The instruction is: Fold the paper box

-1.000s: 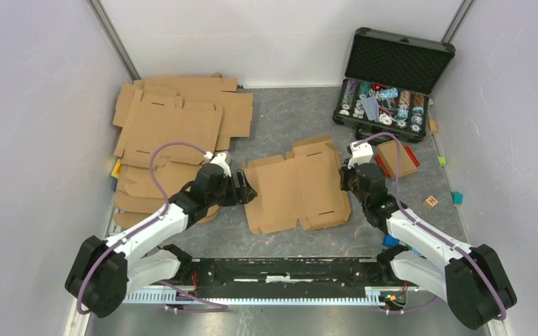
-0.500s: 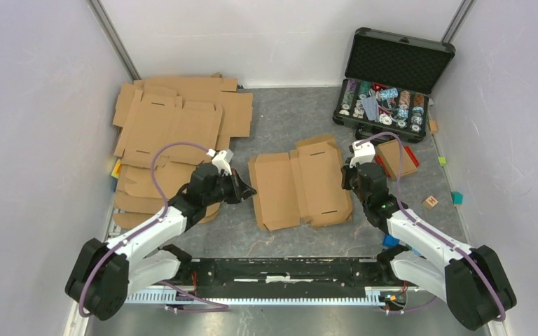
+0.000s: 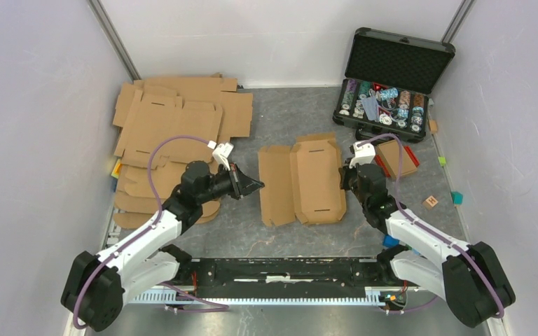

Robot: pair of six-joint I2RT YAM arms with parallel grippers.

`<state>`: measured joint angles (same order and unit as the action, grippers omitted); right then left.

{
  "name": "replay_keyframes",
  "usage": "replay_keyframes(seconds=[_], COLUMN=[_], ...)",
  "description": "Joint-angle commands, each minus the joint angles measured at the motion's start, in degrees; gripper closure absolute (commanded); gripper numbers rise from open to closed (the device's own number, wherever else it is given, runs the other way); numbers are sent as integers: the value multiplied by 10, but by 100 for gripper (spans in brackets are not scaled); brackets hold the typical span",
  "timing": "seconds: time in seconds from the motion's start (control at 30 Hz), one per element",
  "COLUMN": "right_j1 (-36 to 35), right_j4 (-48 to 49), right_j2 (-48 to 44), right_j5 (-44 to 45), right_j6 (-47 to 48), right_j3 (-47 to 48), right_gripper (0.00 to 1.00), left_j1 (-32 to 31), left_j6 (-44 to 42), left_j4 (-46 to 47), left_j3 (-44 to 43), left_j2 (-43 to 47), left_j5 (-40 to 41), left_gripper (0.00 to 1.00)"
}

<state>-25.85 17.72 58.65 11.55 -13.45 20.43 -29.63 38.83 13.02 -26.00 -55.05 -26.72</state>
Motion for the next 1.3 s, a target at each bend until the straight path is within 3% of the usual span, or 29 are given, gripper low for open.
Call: replay_keyframes(seconds=[0.0, 0.07, 0.1, 0.17, 0.23, 0.4, 0.57, 0.67, 0.87, 1.27], right_j1=[-3, -4, -3, -4, -3, -3, -3, -4, -3, -4], right_j4=[18, 20, 21, 23, 27, 29, 31, 33, 34, 113], right_j2=[13, 9, 7, 2, -3, -8, -11, -10, -12, 9], right_j5=[-15, -10, -8, -5, -5, -6, -8, -12, -17, -57], right_j6=[-14, -13, -13, -12, -11, -11, -11, -11, -11, -59], right_j3=[8, 5, 4, 1, -3, -6, -9, -10, -9, -10], right_gripper=[100, 100, 100, 100, 100, 100, 100, 100, 100, 100], left_j1=[-1, -1, -1, -1, -1, -1, -1, -1, -1, -1], left_j6=[47, 49, 47, 34, 24, 24, 39, 47, 40, 38], left_j4=[105, 107, 98, 60, 7, -33, 19, 67, 85, 163], left_j3=[-15, -9, -9, -14, -24, -41, -33, -22, -40, -30], left_j2=[20, 18, 15, 5, -14, -95, -141, -150, -164, -67], left_j5=[-71, -67, -62, -41, -4, -6, -33, -50, -99, -102], left_gripper=[96, 91, 83, 52, 33, 23, 27, 36, 77, 83])
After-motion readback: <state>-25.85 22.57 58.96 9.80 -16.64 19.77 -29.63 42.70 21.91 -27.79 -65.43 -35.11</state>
